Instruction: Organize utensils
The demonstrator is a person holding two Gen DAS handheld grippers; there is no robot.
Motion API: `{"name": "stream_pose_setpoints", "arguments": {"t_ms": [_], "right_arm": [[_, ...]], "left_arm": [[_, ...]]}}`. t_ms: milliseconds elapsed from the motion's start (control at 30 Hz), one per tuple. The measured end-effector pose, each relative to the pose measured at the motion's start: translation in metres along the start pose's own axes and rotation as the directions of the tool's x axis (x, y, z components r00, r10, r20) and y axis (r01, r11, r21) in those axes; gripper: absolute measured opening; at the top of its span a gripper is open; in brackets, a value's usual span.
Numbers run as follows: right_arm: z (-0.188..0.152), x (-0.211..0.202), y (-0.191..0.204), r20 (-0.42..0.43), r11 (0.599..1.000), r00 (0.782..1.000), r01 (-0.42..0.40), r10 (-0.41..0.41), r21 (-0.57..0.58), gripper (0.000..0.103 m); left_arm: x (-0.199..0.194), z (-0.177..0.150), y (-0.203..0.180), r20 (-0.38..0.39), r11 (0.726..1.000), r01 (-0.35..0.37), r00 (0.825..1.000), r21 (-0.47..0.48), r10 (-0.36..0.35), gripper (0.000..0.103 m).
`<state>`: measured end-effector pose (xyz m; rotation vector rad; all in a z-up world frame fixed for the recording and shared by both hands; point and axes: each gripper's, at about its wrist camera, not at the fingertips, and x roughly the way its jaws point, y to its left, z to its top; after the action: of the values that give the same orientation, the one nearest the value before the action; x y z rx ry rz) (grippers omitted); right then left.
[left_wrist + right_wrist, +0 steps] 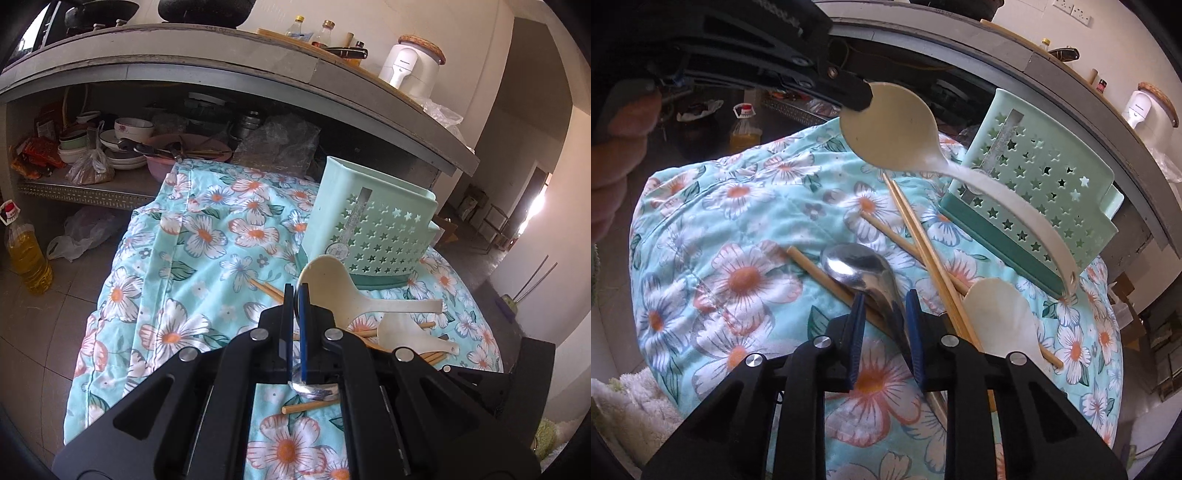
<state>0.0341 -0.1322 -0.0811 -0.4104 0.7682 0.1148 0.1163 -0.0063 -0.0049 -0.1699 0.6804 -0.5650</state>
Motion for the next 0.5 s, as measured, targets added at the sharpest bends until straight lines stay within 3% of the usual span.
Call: {"name": "stream_pose_setpoints", "arguments": {"t_ms": [133, 267, 500], "right_arm": [[0.004, 0.006, 0.003, -0.017, 0.999, 0.999, 0.032, -0.032, -0.018, 0.019], [0.007, 0.007, 0.006, -0.015, 0.997, 0.998, 0.065, -0.065, -0.03, 0.01], [0.006, -0.008, -0.004, 0.031, 0.997, 0.997, 0.076, -0.076, 0.011, 0.003]], "left_arm": [[-0.008, 0.001, 0.012, 0.015, 1.0, -0.011, 1.0, -0.027, 0.012, 0.001], [-0.015, 0.002, 0.02, 0.034, 0.999, -0.021, 0.999, -0.048, 0.023, 0.001], [-0.033, 0.008, 0.023, 0.085, 0.998, -0.039, 0.995, -0.056, 0.043, 0.001]]}}
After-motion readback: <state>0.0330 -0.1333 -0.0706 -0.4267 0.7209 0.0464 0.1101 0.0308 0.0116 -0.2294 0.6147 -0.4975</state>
